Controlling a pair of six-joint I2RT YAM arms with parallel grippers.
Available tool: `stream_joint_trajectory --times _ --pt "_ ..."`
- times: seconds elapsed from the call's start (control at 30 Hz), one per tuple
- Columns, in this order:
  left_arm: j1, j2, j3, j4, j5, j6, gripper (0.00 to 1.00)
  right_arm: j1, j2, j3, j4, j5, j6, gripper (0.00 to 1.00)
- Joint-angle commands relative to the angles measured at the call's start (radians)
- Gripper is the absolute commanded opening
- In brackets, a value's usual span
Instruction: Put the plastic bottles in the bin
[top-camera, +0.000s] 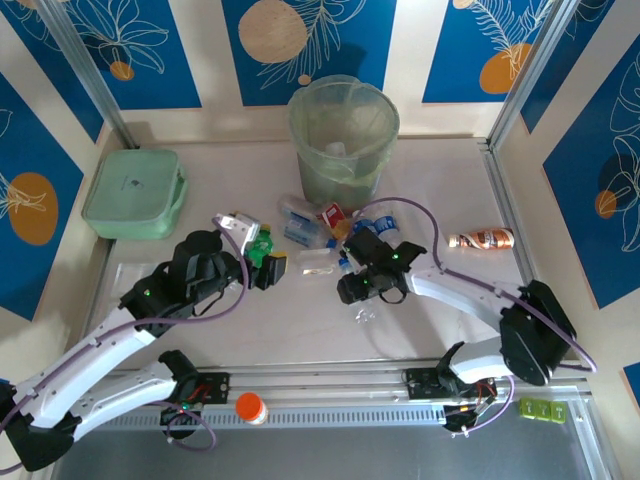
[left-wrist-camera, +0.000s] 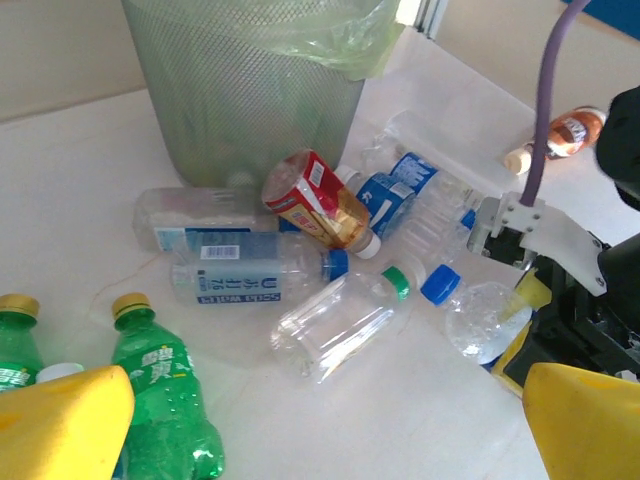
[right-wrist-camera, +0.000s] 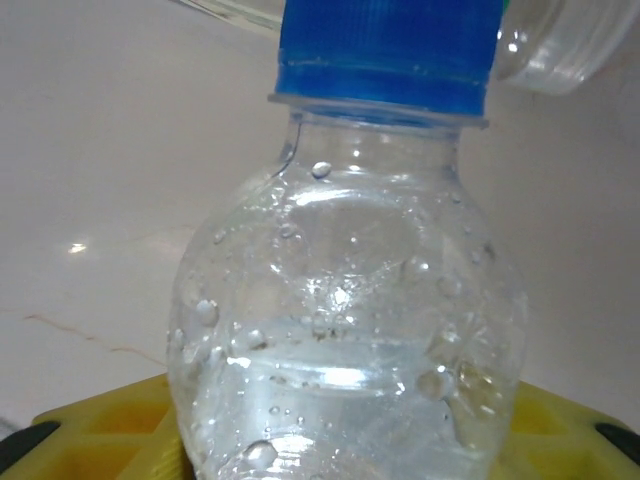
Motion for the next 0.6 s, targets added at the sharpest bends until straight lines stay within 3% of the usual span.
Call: stream_joint_trajectory --times 0.0,0.17,0.4,0.47,0.57 --pt "0.011 -0.032 0.027 0.025 0.077 -0.062 0.99 0.027 -0.112 -0.025 0.073 -0.014 -0.037 0.45" --pt "0.011 -0.025 0.102 -0.012 0.083 -0.121 0.99 0.043 -0.297 -0.039 0.165 -0.083 -0.096 0.45" --pt "0.018 0.052 0.209 -0.134 -0.121 -0.105 1.0 0.032 -0.361 0.081 0.199 -0.104 -0.156 0.44" --pt "0.041 0.092 0.247 -0.162 -0.087 -0.128 1.0 0.021 -0.352 0.14 0.199 -0.101 -0.175 0.44" --pt "0.099 0.128 0.253 -0.12 0.08 -0.174 1.0 -0.01 -0.328 0.227 0.223 -0.1 -0.198 0.44"
